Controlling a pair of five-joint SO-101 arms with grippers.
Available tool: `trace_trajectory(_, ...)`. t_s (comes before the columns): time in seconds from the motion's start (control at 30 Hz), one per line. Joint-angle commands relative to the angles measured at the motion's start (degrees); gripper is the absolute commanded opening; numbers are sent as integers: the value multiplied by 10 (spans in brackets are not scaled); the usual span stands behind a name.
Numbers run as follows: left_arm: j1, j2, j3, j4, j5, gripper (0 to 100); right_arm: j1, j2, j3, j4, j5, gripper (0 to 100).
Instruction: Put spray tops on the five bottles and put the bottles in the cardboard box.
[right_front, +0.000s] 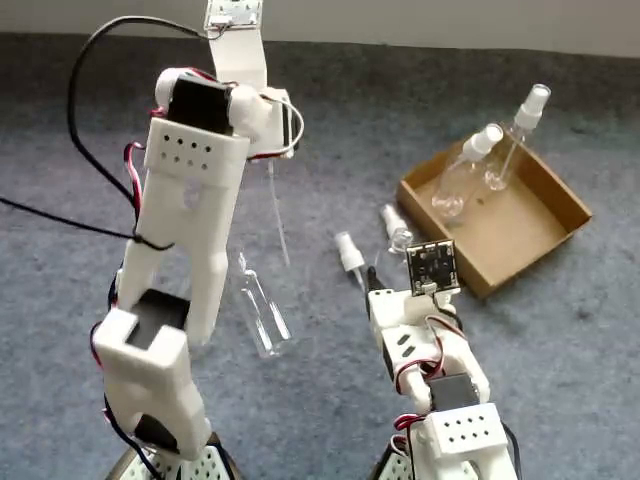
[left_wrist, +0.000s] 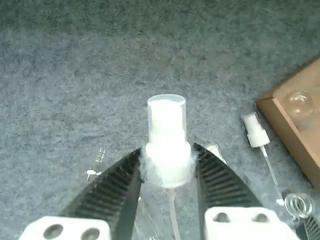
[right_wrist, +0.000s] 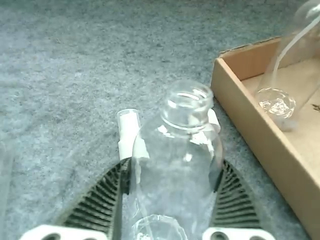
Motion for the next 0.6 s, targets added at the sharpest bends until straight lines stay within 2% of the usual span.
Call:
trace_trajectory(0.0, 14, -123, 66, 4, -11, 88, -8, -4, -3, -10, -1, 107)
trace_trajectory(0.57, 14, -486, 346, 3, -11, 91, -7, -4, -8, -10, -1, 107)
